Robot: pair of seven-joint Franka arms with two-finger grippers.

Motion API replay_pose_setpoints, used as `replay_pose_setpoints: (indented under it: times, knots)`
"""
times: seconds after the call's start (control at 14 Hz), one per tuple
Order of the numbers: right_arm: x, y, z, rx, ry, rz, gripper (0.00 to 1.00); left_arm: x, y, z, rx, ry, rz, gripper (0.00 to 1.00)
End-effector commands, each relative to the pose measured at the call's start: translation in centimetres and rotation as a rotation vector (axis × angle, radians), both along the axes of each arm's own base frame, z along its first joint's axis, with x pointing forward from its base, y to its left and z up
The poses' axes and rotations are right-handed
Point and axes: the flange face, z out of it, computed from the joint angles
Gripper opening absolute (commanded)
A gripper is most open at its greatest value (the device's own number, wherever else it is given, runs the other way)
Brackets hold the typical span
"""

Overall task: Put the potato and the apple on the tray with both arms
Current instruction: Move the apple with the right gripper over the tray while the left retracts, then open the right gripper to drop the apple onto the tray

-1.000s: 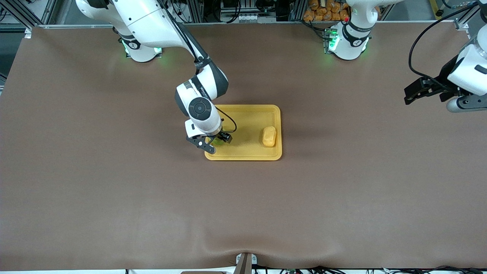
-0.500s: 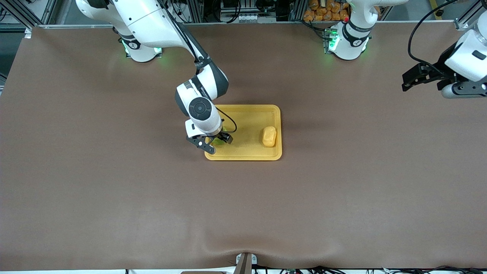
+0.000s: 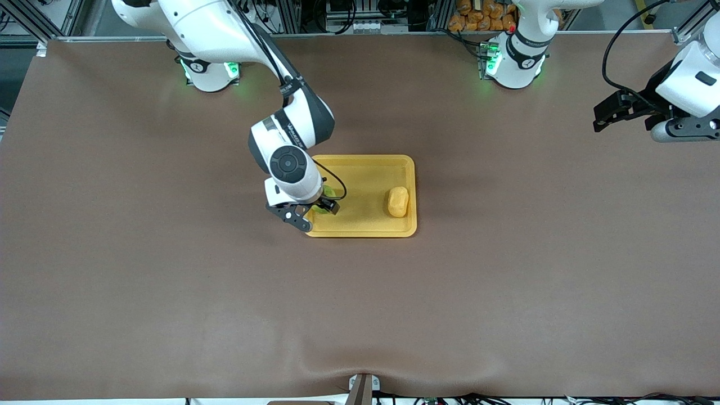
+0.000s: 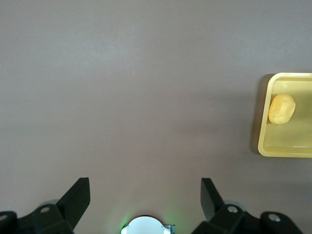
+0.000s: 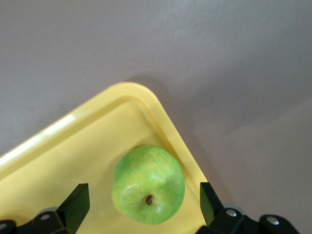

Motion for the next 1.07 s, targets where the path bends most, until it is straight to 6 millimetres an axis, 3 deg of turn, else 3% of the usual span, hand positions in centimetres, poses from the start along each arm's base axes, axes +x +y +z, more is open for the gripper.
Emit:
replay_pose_setpoints:
  times: [0.0, 0.14, 0.29, 0.57, 1.0]
  knots:
    - [1.5, -1.7, 3.2, 0.003, 0.003, -0.012, 1.0, -0.6, 0.2, 0.2, -0.015, 0.002, -0.006, 1.0]
    - [2.7, -4.3, 5.3, 0.004, 0.006, 0.039, 1.0, -0.6, 0.2, 0.1, -0.015, 0.003, -0.004, 1.0]
    - [4.2, -8.1, 7.9, 0.019, 0.021, 0.068, 1.0, -0.6, 0.2, 0.1, -0.014, 0.003, -0.006, 1.0]
    - [6.2, -12.8, 11.7, 0.028, 0.066, 0.096, 1.0, -0.5, 0.2, -0.2, -0.003, 0.008, -0.007, 1.0]
    - [8.4, -20.8, 15.8, 0.05, 0.143, 0.128, 1.0, -0.5, 0.3, -0.1, -0.005, 0.005, -0.004, 1.0]
